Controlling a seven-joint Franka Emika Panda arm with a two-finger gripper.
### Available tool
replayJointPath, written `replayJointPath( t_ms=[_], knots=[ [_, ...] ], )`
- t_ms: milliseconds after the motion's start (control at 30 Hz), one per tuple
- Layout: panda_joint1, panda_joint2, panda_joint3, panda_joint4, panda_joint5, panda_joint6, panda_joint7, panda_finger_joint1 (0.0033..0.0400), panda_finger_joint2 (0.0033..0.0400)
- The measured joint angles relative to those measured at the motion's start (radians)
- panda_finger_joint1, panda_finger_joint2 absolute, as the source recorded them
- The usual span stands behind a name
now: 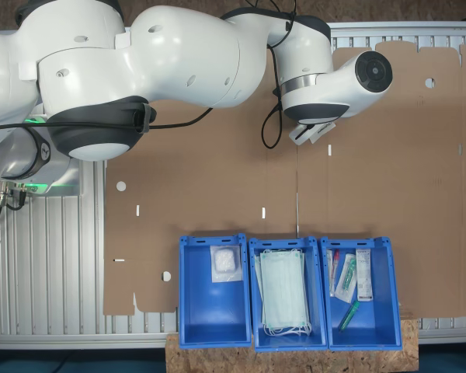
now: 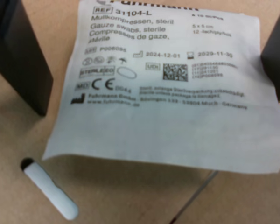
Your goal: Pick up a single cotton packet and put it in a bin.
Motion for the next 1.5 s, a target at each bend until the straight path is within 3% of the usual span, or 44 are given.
replayJointPath(
  t_ms=[833,867,1033,1067,1200,1233,1500],
  knots=[
    [0.0,0.0,0.0,-0.001,0.0,-0.005,0.0,0.04,0.04],
    [0.0,0.0,0.0,-0.001,0.0,-0.006,0.0,0.0271,0.0271],
    [0.0,0.001,0.0,-0.001,0.0,-0.008,0.0,0.0271,0.0271],
    [0.0,0.001,0.0,-0.001,0.0,-0.008,0.0,0.017,0.017],
    [0.0,-0.001,0.0,-0.001,0.0,-0.009,0.0,0.017,0.017],
    [0.0,-0.001,0.0,-0.001,0.0,-0.009,0.0,0.0086,0.0086],
    [0.0,-0.001,0.0,-0.001,0.0,-0.009,0.0,0.0082,0.0082]
  ],
)
